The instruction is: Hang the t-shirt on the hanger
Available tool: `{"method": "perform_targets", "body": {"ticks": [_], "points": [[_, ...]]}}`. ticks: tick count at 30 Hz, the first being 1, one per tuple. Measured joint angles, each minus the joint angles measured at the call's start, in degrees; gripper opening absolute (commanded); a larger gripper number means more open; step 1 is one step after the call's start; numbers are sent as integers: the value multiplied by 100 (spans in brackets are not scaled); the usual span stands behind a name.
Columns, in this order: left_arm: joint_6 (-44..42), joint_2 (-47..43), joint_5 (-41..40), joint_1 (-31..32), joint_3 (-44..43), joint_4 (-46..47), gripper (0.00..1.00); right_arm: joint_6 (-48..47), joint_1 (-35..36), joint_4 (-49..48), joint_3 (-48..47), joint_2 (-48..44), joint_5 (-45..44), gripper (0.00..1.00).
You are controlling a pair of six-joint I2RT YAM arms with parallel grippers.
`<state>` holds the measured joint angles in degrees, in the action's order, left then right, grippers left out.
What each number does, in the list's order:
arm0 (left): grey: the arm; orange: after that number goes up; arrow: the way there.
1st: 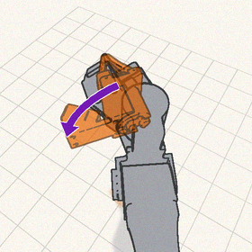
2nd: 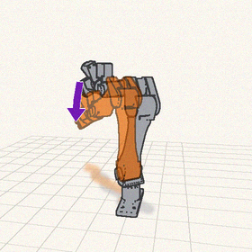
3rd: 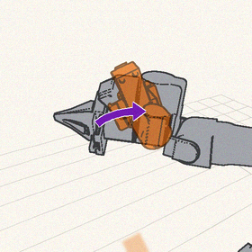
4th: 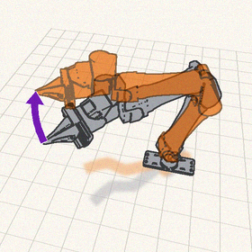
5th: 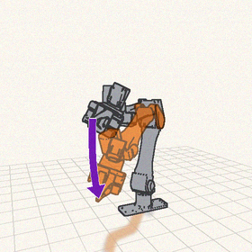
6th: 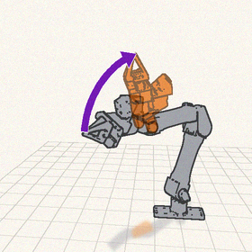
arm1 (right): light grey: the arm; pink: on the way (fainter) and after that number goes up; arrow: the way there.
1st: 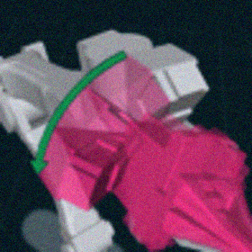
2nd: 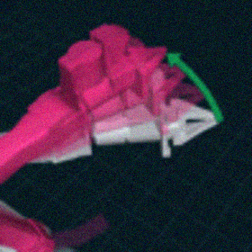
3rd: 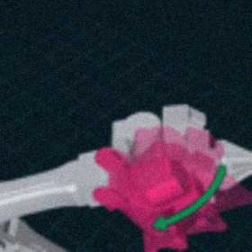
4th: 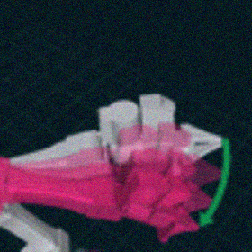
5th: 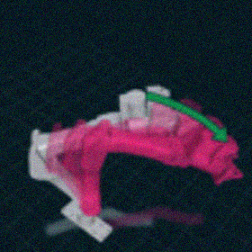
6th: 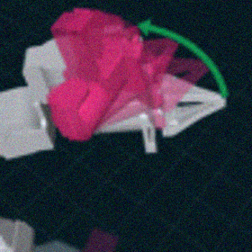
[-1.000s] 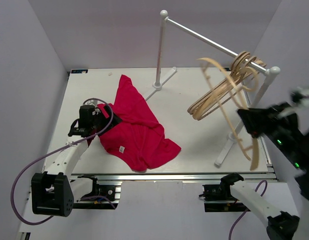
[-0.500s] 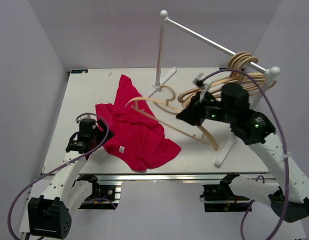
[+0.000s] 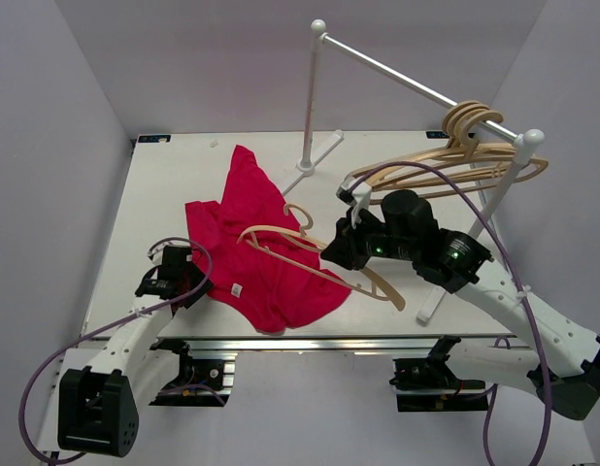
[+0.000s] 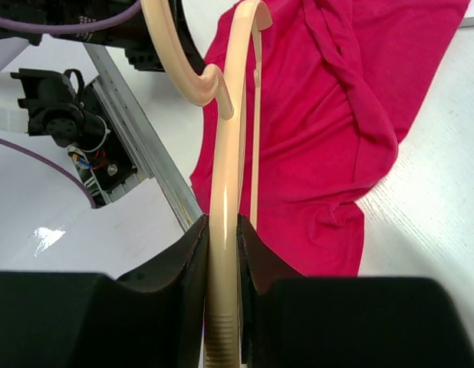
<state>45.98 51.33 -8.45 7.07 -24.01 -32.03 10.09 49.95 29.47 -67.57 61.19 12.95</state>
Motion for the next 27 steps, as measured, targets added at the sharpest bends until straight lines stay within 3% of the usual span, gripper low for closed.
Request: {"method": "perform_targets", "body": {"ticks": [4,11,13,15,27], "points": [[-7,352,-4,0,20,162,36,68,4,-46,275,-415,-92,0],[-94,490,35,0,44,361,27,166,4,-96,649,-798,-138,0],[-111,435,98,0,98,422,8,173,7,-92,734,-828,-136,0],[-149,367,170,0,153,455,0,149,4,-92,820,-837,-79,0],[-208,-282,509,2,-146,304,0,-278,501,-175,1523,-667,404,0]]}}
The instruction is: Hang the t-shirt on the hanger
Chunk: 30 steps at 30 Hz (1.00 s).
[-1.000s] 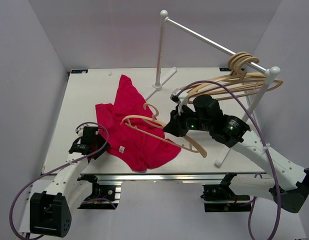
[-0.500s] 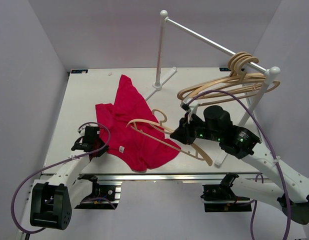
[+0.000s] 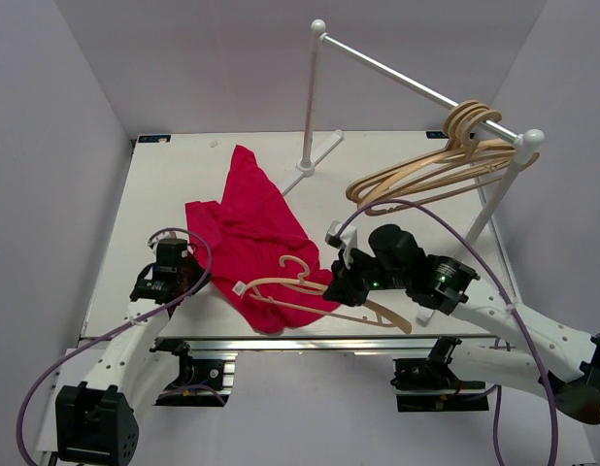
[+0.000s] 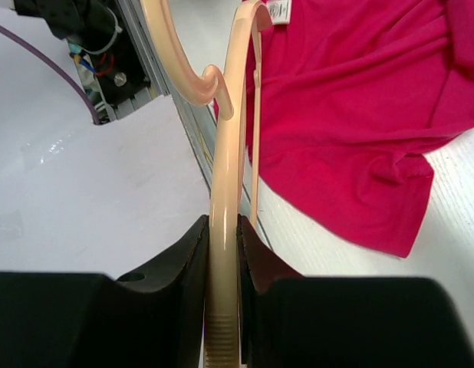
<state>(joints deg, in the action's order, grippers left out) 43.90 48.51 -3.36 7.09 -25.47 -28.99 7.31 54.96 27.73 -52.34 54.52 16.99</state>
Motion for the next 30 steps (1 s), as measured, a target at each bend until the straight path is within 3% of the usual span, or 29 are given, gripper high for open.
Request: {"method": "perform_targets", "body": {"ticks": [7,21,30], "points": [[-39,-173,153,0,-424,-59,0,-57,313,-765,490,186,-457,0],[-59,-179,249,-2,-503,-214,0,-426,1178,-2540,994,282,-1469,0],[-37,-195,258,-2,-603,-251,0,-448,1405,-3182,1386,485,-2188,0]]}}
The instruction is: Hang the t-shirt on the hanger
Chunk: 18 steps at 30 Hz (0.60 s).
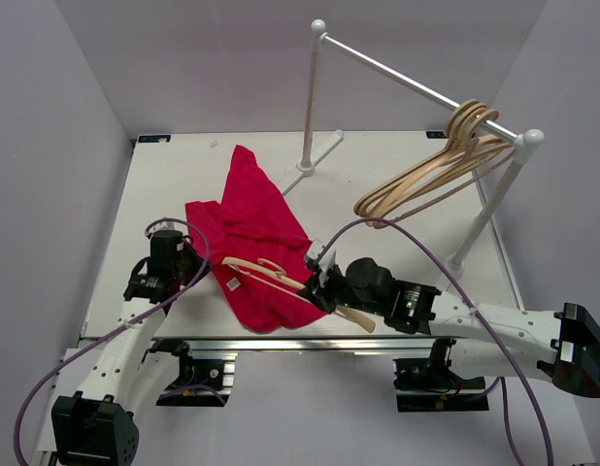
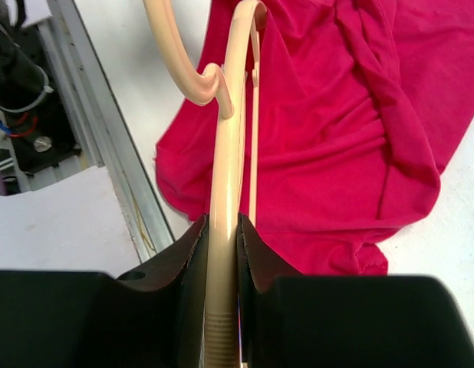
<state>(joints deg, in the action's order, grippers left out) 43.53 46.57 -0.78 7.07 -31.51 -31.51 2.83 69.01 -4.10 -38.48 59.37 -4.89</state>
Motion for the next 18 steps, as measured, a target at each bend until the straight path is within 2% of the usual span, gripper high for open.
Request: {"method": "perform_targets", "body": {"ticks": [7,12,18], "points": [[4,-66,17,0,-146,7,0,-7,131,-625,431,223,-105,0],[4,-50,186,2,-216,7,0,-81,258,-1700,992,354,-129,0],[4,-50,334,2,-361,-13,0,-343,396,-3141,1309,938,-704,0]]}}
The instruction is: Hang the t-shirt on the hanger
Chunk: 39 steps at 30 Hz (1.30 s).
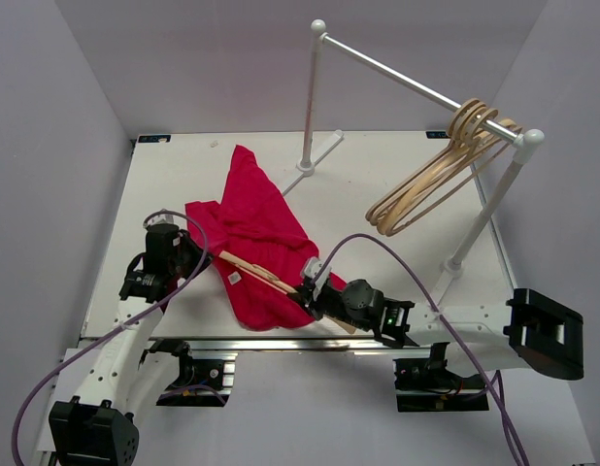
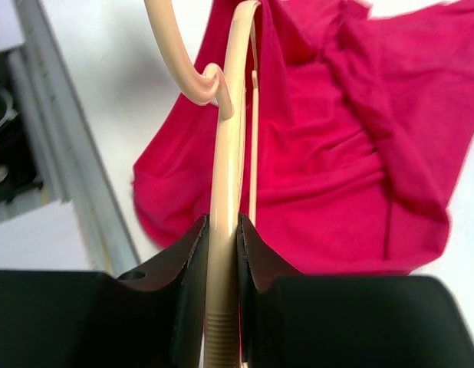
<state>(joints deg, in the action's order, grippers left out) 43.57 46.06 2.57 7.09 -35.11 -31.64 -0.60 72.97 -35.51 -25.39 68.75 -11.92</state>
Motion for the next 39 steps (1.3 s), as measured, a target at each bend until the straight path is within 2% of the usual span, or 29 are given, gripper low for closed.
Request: {"method": "perform_targets", "body": {"ticks": [7,18,26,30,39], "points": [[-2,-4,109,-2,-313,96,0,-269,61,-1117,0,385,-431,0],[-66,116,361,-2,-719,170,0,-920,52,-1825,-280,1241,-39,0],[-162,114,800,-2,-885,396,0,-863,-96,-2389,-662,1805,-133,0],[-232,52,1051,-2,-887,479,0,-575,-389,-2581,-811,2041,240,0],[-295,160,1882,146,-885,1029,0,549,-1261,-3038,-1272,2597,1676,0]]}}
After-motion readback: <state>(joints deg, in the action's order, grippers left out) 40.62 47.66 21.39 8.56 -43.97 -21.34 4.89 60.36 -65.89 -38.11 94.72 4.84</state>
